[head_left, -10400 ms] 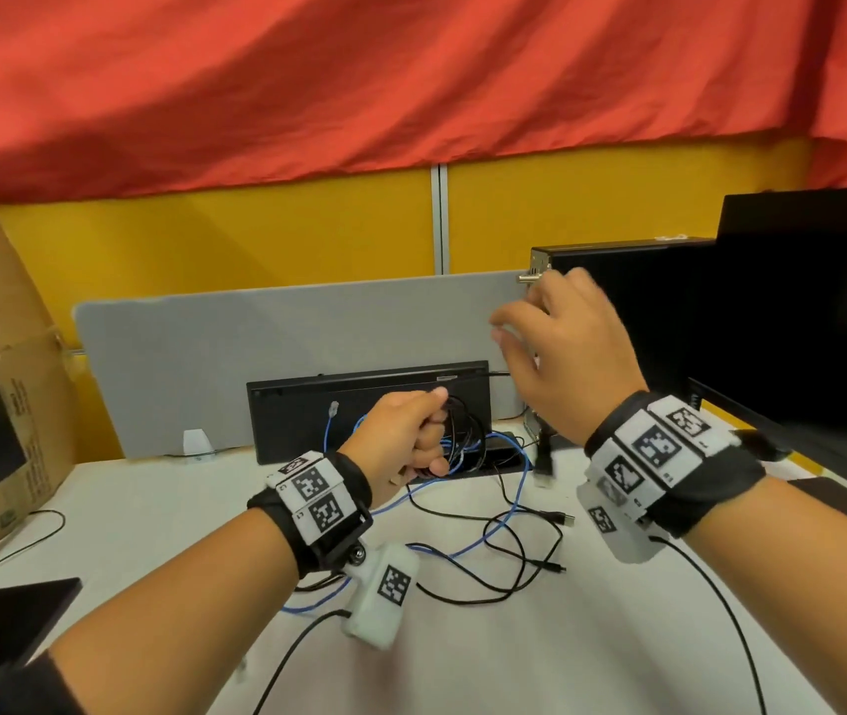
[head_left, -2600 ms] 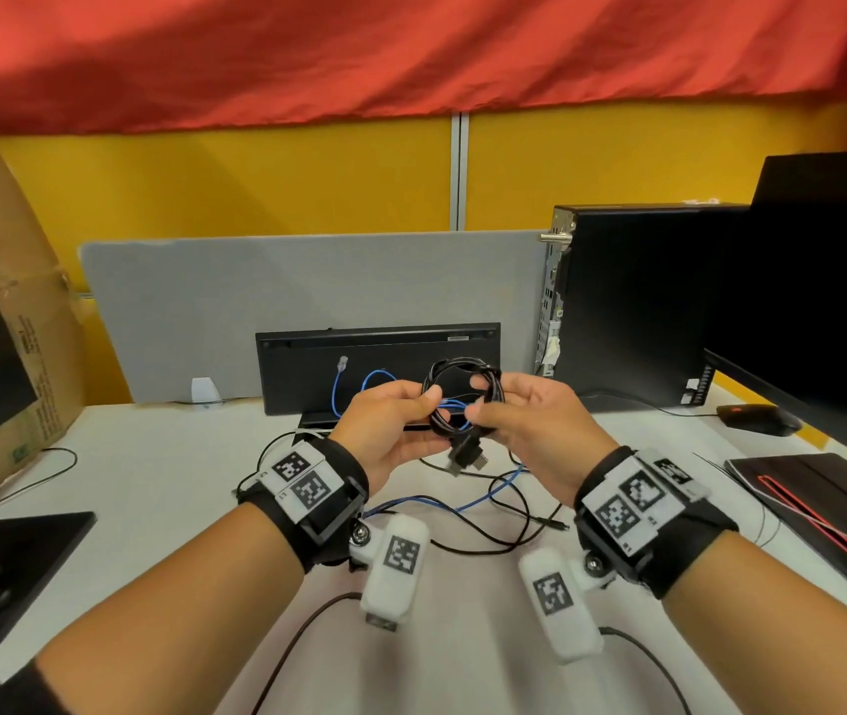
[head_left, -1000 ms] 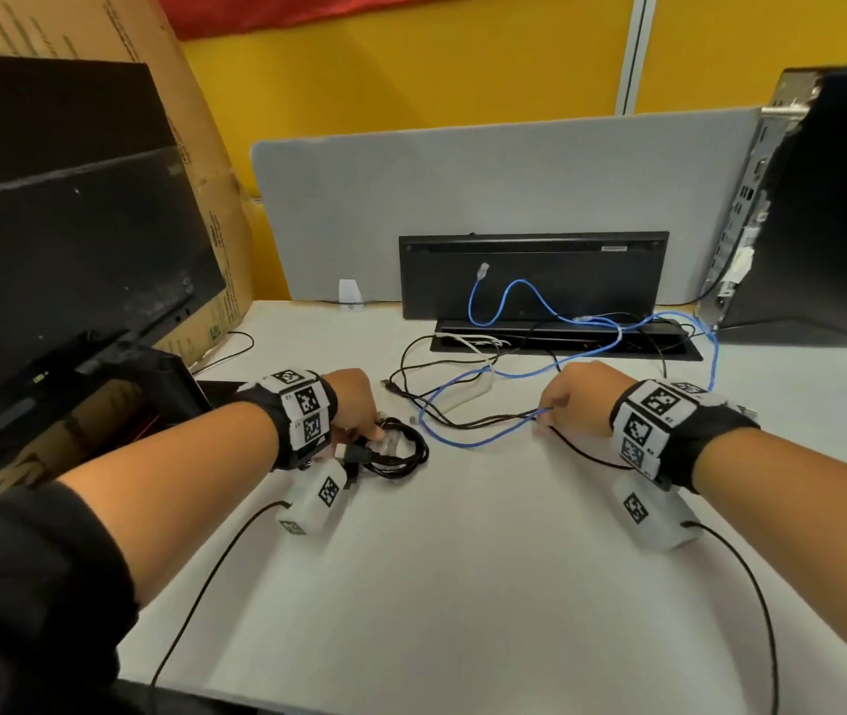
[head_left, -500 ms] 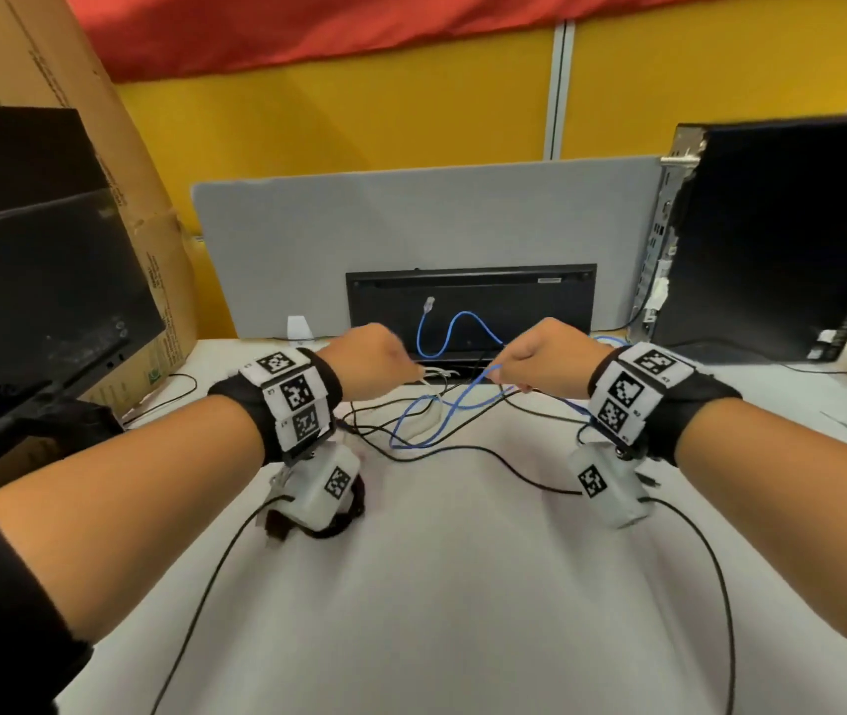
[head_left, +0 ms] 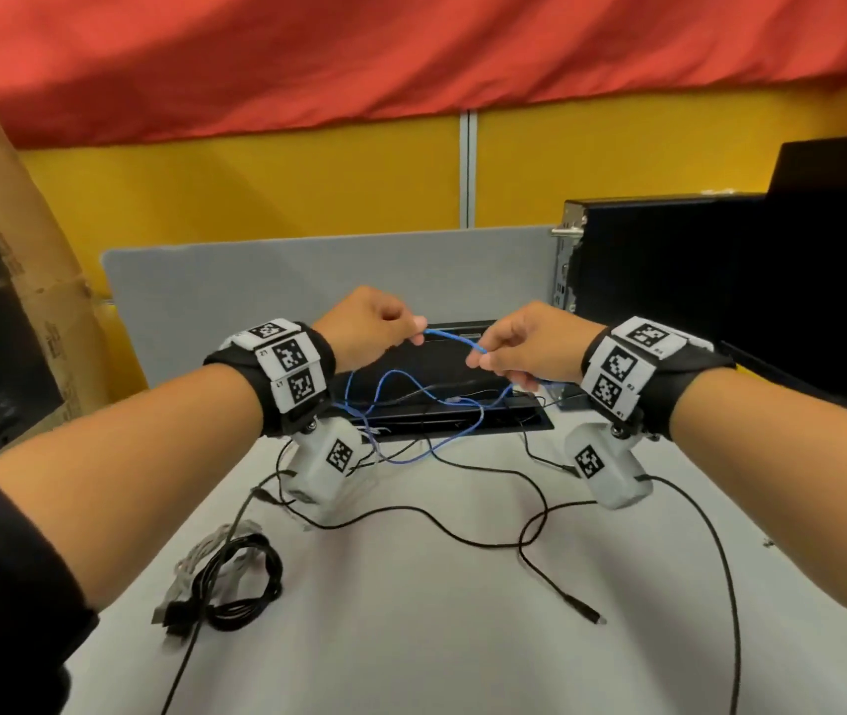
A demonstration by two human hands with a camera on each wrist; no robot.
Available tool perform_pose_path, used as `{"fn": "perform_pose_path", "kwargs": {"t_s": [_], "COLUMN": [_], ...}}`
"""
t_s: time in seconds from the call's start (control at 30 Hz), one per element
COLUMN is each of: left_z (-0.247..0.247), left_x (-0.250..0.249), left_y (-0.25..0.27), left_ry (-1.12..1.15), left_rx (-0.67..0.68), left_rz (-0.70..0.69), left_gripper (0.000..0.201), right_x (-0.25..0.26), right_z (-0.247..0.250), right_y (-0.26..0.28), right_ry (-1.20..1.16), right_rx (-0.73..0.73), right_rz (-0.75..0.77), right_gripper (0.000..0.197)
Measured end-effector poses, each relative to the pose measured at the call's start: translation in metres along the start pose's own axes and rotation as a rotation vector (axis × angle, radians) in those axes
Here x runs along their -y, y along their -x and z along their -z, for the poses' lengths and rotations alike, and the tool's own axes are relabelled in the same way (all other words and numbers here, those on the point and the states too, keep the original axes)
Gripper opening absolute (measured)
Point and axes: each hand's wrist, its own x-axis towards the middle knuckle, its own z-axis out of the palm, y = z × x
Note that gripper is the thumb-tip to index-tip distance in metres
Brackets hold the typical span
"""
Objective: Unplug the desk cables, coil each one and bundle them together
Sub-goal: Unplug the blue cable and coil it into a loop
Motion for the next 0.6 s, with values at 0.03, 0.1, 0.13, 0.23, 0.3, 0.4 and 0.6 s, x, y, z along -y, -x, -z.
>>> {"fn": "perform_pose_path", "kwargs": {"t_s": [0.03,0.1,0.13,0.23,0.3,0.4,0.6], "left_z": [0.003,0.010,0.015,0.029,0.035,0.038,0.030], "left_x": [0.000,0.001,0.003,0.013,0.023,0.037,0.047], "left_y": [-0.005,-0.013,-0.017,-0.025,-0.027,-0.027,-0.025], "left_ry": [-0.033,-0.087,-0.114,-0.157,-0.175,-0.177,-0.144], "left_rx": [-0.025,-0.066,-0.088,-0.174,-0.205,-0.241,-0.236], "left_rz": [-0.011,-0.019,-0.016,0.002,0.026,0.082,0.139], "left_gripper": [0.030,0.029,0.029,0.027,0.028,0.029,0.028], "right_x": [-0.006,-0.019,-0.027,-0.053,-0.072,-0.094,-0.099], "right_z": [0.004,0.010,0.012,0.014,0.013,0.009,-0.001], "right_y": [0.001,0.003,0.003,0.007,0.011,0.016,0.017], "right_ry": [0.009,0.040,0.099,0.303,0.293,0.292,0.321], "right_rx": [-0.012,-0.036,-0.041,-0.096,-0.148,-0.126,-0.142], "right_rz": [-0.025,-0.056,-0.061,-0.077,-0.107,-0.162,-0.237], "right_gripper": [0.015,0.016,0.018,0.024,0.024,0.026,0.027]}}
